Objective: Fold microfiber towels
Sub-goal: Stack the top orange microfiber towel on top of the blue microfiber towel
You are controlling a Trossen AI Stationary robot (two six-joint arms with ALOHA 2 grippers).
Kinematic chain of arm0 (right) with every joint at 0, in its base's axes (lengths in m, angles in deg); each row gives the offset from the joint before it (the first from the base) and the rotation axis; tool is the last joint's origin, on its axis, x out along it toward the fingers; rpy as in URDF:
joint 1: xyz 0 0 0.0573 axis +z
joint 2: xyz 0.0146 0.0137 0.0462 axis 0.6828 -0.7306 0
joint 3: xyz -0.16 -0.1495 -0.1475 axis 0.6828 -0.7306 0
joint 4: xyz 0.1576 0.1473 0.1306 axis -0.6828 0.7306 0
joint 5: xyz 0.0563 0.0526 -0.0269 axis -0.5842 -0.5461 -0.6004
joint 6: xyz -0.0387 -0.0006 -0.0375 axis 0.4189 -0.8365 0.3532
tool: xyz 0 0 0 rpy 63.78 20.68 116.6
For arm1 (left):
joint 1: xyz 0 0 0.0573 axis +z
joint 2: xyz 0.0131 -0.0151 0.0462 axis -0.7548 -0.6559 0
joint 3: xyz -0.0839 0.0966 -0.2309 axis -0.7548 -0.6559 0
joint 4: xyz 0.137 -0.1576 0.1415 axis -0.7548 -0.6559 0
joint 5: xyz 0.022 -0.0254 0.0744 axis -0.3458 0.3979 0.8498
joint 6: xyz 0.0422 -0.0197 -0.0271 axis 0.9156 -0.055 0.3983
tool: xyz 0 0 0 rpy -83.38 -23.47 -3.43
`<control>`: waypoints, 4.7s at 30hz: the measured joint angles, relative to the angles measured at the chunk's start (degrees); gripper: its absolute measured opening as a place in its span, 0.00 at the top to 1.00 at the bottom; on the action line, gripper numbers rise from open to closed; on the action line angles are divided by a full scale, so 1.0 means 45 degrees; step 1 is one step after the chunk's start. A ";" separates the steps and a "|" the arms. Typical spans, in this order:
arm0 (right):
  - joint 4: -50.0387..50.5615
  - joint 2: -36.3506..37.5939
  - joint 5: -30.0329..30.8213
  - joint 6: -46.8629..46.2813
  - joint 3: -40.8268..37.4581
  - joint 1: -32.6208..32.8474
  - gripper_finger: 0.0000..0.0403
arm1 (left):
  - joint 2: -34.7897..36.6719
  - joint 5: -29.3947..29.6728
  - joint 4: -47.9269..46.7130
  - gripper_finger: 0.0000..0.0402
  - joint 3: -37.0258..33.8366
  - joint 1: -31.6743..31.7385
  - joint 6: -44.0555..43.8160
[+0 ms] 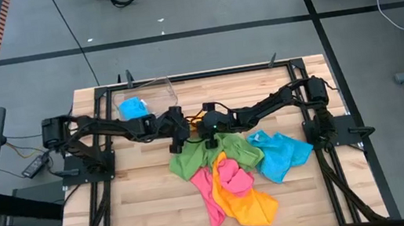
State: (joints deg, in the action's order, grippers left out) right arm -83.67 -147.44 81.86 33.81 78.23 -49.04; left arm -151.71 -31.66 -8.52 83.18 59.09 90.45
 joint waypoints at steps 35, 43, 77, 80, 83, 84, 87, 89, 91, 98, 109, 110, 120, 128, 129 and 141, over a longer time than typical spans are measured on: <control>-0.0066 0.0000 -0.0392 -0.0432 0.0049 -0.0010 0.89 | -0.1406 0.0128 0.1759 0.71 -0.0010 0.0361 -0.0002; 0.0217 0.0016 -0.0852 -0.0305 0.0058 0.0024 0.75 | -0.1406 0.0118 0.1919 0.94 -0.0010 0.0360 -0.0680; 0.7876 0.4779 0.1553 -0.3416 -0.0165 -0.0083 0.43 | 0.4888 0.5353 -0.5034 0.94 0.0267 -0.0392 -0.2646; 0.7809 0.4779 0.1573 -0.3333 -0.0163 -0.0083 0.43 | 0.4886 0.6489 -0.6686 0.94 0.0918 -0.0636 -0.3829; 0.7584 0.4779 0.1573 -0.3072 -0.0160 -0.0128 0.43 | 0.4778 0.7296 -0.8374 0.94 0.1606 -0.0656 -0.5081; 0.7537 0.4779 0.1573 -0.2994 -0.0160 -0.0144 0.43 | 0.4716 0.7502 -0.8817 0.94 0.1807 -0.0602 -0.5534; 0.7408 0.4784 0.1577 -0.2712 -0.0160 -0.0162 0.43 | 0.4640 0.8300 -1.0239 0.94 0.2313 -0.0405 -0.6487; 0.7385 0.4784 0.1549 -0.2568 -0.0160 -0.0223 0.43 | 0.4558 0.8790 -1.0969 0.94 0.2485 -0.0147 -0.7020; 0.7315 0.4783 0.1533 -0.2560 -0.0160 -0.0230 0.43 | 0.4428 0.9139 -1.1459 0.94 0.2564 0.0261 -0.7368; 0.7126 0.4784 0.1497 -0.2420 -0.0160 -0.0287 0.43 | 0.3575 0.9381 -1.2376 0.93 0.2565 0.1677 -0.9173; 0.6450 0.4782 0.1359 -0.2097 -0.0160 -0.0293 0.43 | 0.0401 0.9630 -1.5553 0.94 0.3541 0.2469 -1.1620; 0.6449 0.4781 0.1329 -0.2069 -0.0160 -0.0324 0.43 | 0.0056 0.9840 -1.6229 0.94 0.3815 0.2531 -1.2025; 0.6491 0.4779 0.0776 -0.2115 -0.0160 -0.0340 0.43 | -0.1910 1.0676 -1.7959 0.94 0.4731 0.2983 -1.3348; 0.6481 0.4779 0.0630 -0.2130 -0.0160 -0.0335 0.43 | -0.2636 1.0662 -1.8064 0.93 0.4766 0.2982 -1.3431; 0.6477 0.4779 0.0630 -0.2132 -0.0160 -0.0335 0.43 | -0.2645 1.0560 -1.8068 0.92 0.4770 0.2974 -1.3467; 0.6462 0.4779 0.0630 -0.2202 -0.0156 -0.0335 0.43 | -0.2708 0.8978 -1.7971 0.87 0.4716 0.2989 -1.3276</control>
State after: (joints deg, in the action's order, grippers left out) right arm -54.59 -125.93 84.70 23.90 77.53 -50.55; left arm -163.90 8.74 -89.39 104.40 72.54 30.71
